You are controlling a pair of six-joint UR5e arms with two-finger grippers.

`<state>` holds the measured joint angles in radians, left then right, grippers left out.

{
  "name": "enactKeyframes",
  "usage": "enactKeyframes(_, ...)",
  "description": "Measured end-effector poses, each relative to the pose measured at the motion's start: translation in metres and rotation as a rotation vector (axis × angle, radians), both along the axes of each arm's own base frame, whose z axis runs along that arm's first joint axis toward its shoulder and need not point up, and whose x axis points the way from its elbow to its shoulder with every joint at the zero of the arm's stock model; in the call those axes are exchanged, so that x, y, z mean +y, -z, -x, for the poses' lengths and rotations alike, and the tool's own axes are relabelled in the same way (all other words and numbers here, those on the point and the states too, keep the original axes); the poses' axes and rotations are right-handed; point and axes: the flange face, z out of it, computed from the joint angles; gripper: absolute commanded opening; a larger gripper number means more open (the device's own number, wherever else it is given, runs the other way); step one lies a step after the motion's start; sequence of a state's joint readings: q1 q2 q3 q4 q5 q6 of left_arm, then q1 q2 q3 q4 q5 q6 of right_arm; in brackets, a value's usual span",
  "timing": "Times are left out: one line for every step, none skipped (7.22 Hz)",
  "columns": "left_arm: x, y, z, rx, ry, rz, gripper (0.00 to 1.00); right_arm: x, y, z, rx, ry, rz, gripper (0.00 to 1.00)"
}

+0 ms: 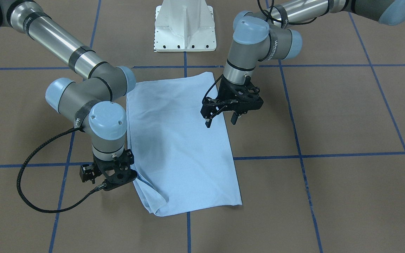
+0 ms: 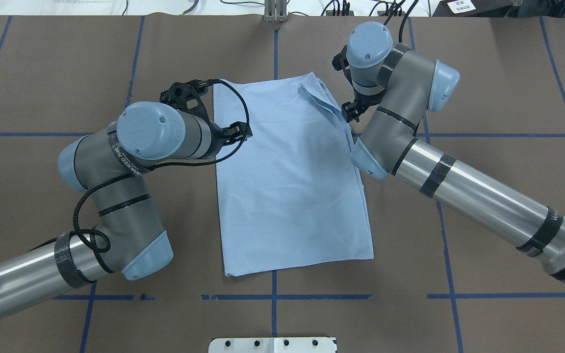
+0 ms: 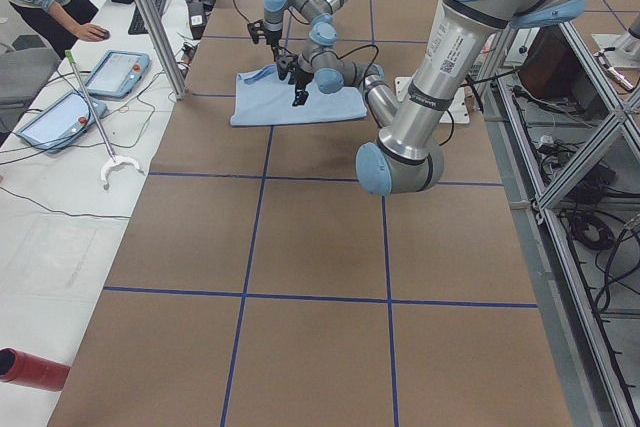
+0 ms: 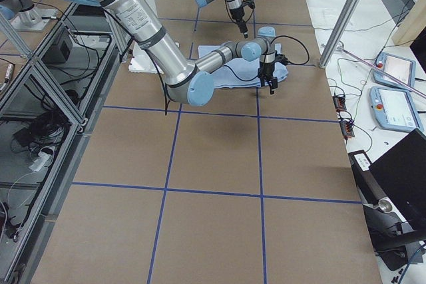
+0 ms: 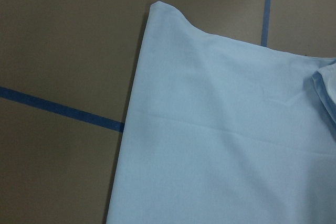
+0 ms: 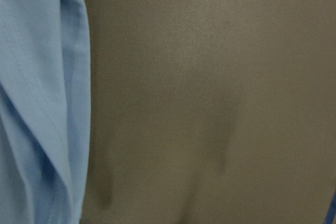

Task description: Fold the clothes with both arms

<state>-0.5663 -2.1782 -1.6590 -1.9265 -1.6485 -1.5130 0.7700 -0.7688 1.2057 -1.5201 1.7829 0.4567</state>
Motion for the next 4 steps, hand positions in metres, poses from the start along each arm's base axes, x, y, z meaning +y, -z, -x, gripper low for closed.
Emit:
enactKeyframes(0.0, 0.001, 0.0, 0.001, -0.001, -0.001, 1.0, -0.003, 0.015, 0.001, -0.023, 0.001, -0.009, 1.0)
enactKeyframes(0.001, 0.001, 0.001, 0.001, -0.001, -0.002, 1.0, -0.005, 0.032, 0.006, -0.043, 0.004, -0.021, 1.0)
enactKeyframes(0.002, 0.002, 0.004, 0.004, -0.002, -0.008, 1.0, -0.009, 0.048, 0.015, -0.054, 0.009, -0.026, 1.0)
enactKeyframes(0.006, 0.01, 0.01, 0.019, -0.004, -0.022, 1.0, -0.016, 0.062, 0.033, -0.057, 0.02, -0.022, 1.0)
